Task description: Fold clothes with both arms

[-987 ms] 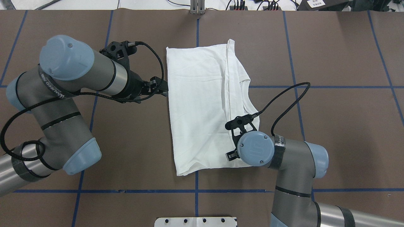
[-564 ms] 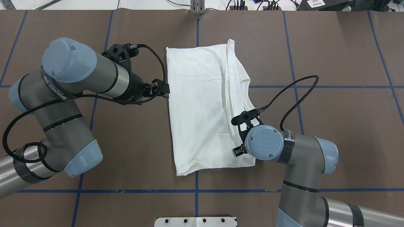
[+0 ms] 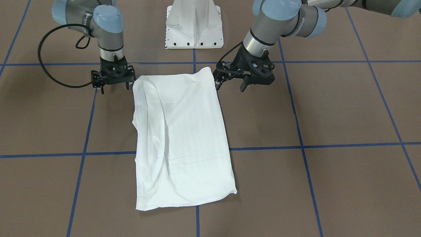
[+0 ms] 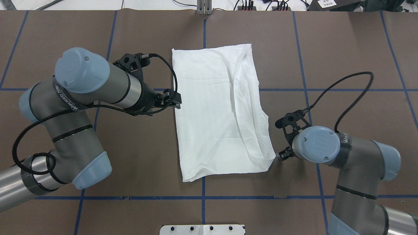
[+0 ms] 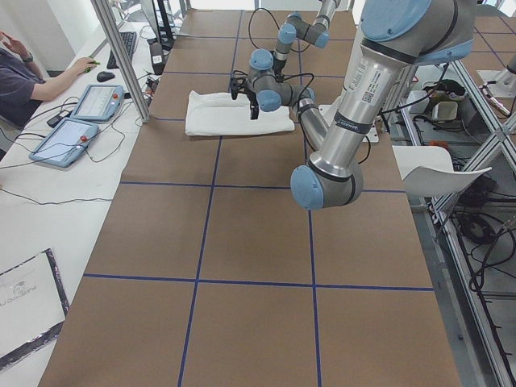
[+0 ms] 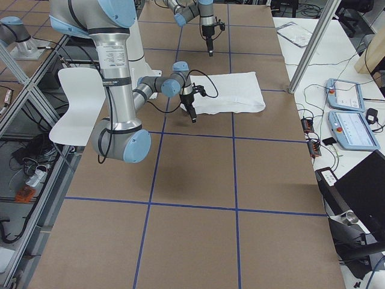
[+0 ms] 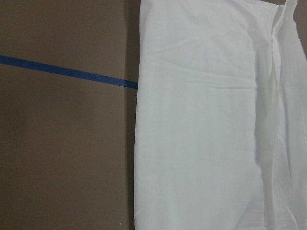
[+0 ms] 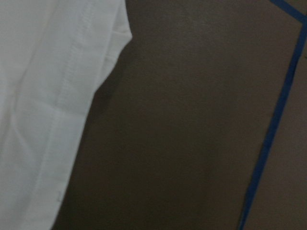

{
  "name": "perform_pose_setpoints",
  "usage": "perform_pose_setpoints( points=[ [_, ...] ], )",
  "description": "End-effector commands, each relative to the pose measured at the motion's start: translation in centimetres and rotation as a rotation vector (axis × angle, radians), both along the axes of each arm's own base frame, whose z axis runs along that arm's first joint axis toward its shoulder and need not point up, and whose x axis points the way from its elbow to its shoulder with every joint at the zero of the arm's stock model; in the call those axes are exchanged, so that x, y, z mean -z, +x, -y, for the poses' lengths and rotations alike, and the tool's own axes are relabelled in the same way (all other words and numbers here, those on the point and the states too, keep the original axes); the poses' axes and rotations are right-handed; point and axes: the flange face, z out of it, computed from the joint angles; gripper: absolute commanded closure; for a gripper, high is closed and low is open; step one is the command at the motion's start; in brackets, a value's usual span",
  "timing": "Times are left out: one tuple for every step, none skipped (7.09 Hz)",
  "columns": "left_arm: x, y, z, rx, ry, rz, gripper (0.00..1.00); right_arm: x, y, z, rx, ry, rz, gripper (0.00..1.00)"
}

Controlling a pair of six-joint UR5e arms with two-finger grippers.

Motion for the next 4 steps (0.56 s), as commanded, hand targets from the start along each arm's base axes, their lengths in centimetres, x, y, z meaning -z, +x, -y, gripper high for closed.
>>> perform_pose_setpoints(
  points=[
    [0.4,0.3,-0.4,-0.004,-0.001,-0.012,0.0,-1.0,4.1,0.6,0.024,0.025,-0.021,0.0],
    [0.4,0.3,-0.4,-0.004,-0.001,-0.013,0.0,2.5,2.4,1.1,0.032,0.033,0.05,0.0],
    [0.4,0.3,-0.4,-0.004,0.0,-0.012,0.0,5.9,0.8,1.6,0.028,0.038,0.117,0.0],
    [0.4,0.3,-0.4,-0.004,0.001,-0.013,0.0,8.9,-1.6,2.2,0.0,0.026,0.172,0.0]
  ],
)
